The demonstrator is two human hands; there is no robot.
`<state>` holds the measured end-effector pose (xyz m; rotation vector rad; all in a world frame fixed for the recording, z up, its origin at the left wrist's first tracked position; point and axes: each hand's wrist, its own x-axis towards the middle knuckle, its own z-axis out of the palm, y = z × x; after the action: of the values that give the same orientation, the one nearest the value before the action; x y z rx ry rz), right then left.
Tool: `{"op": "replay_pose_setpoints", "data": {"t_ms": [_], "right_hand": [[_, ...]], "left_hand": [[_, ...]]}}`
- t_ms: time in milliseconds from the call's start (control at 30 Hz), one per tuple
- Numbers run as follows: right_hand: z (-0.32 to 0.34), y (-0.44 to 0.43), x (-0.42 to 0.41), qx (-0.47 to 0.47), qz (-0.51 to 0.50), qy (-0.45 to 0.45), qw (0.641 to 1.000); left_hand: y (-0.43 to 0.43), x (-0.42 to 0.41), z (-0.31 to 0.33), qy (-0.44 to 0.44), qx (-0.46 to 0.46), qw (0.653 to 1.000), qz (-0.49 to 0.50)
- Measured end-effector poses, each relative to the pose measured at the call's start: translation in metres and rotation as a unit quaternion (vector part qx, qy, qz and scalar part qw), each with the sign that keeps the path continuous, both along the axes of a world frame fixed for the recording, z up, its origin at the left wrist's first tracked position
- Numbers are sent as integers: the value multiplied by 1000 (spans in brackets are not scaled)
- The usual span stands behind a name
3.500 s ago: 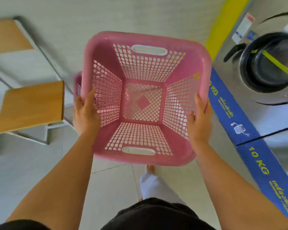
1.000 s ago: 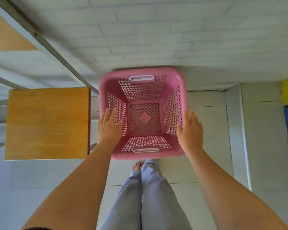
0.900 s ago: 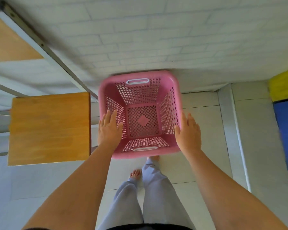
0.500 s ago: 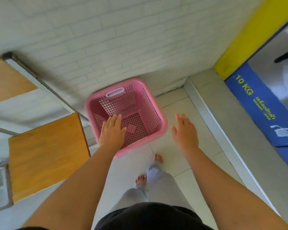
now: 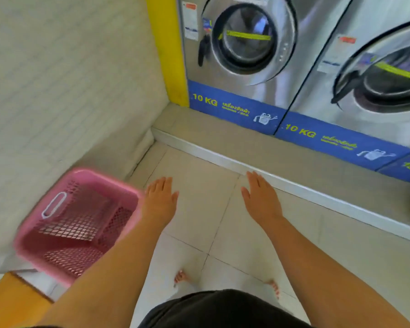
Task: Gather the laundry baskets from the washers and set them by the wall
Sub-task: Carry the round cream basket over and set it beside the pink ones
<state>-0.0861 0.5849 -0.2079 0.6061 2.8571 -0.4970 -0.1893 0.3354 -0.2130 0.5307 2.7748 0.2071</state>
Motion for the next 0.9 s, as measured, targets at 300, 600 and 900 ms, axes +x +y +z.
{"op": "replay_pose_setpoints", "data": {"t_ms": [300, 600, 900], "right_hand": [[5, 202, 168, -4, -200, 11, 980], [7, 333, 308, -12, -380, 26, 925], [-7, 442, 394, -11, -507, 20, 862]], "left_hand": [[265, 91, 4, 0, 43, 983, -181], [477, 197, 15, -19, 67, 934, -349], [645, 251, 5, -31, 48, 888, -457]]}}
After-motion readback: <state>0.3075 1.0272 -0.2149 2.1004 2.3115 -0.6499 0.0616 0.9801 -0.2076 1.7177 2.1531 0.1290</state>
